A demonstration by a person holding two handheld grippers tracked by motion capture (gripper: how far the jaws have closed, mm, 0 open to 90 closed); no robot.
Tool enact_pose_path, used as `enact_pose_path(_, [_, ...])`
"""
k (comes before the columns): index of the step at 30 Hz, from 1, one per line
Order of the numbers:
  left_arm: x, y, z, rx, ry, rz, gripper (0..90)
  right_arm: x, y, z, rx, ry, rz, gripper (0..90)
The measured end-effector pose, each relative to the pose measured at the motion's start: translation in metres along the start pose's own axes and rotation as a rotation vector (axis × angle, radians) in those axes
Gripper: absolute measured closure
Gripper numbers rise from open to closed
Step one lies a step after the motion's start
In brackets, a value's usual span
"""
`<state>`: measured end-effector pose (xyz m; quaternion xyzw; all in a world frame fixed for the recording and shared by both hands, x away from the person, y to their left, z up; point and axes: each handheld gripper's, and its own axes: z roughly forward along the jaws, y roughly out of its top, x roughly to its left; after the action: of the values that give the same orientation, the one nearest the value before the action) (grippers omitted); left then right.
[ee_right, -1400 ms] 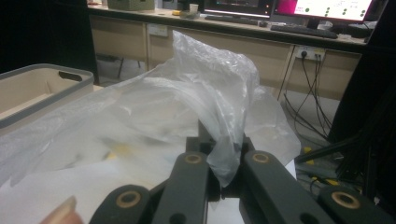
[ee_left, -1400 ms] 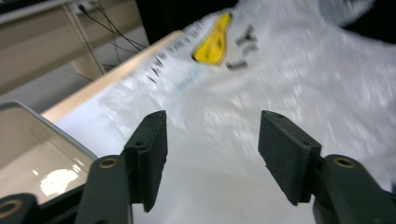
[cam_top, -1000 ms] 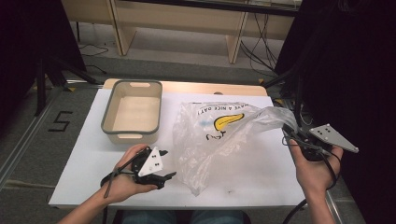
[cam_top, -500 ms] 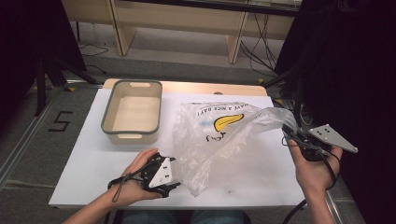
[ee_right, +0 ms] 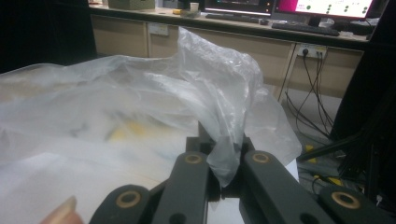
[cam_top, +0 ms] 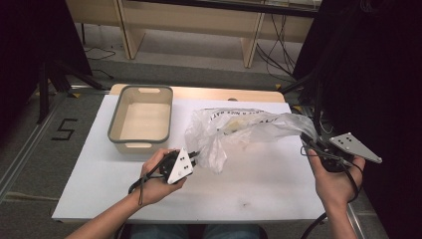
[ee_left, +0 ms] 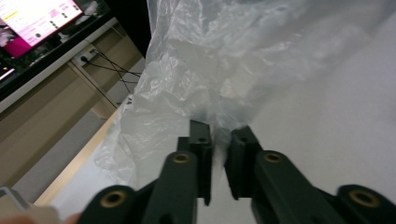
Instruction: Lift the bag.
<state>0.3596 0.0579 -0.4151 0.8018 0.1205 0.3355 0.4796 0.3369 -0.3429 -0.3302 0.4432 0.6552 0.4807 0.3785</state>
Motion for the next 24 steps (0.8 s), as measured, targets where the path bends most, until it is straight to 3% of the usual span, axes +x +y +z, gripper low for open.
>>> enact_pose_path(5, [0.014, 0.015, -0.010, -0.069, 0.003, -0.099, 89.3, 0.000, 0.002, -0.002, -0.008, -0.002, 0.001, 90.0])
enact_pose_path(9, [0.026, 0.040, -0.025, -0.147, 0.013, -0.135, 89.4, -0.001, 0.005, -0.004, -0.022, -0.002, 0.000, 90.0])
enact_pose_path(15, [0.052, 0.066, -0.039, -0.219, 0.067, -0.181, 89.4, -0.002, 0.014, -0.005, -0.052, -0.004, 0.001, 90.0])
enact_pose_path(19, [0.066, 0.070, -0.036, -0.214, 0.124, -0.193, 89.4, -0.002, 0.017, 0.002, -0.063, -0.005, 0.004, 90.0])
enact_pose_path(24, [0.089, 0.055, -0.017, -0.162, 0.216, -0.217, 89.4, -0.002, 0.016, 0.022, -0.061, -0.006, 0.018, 90.0])
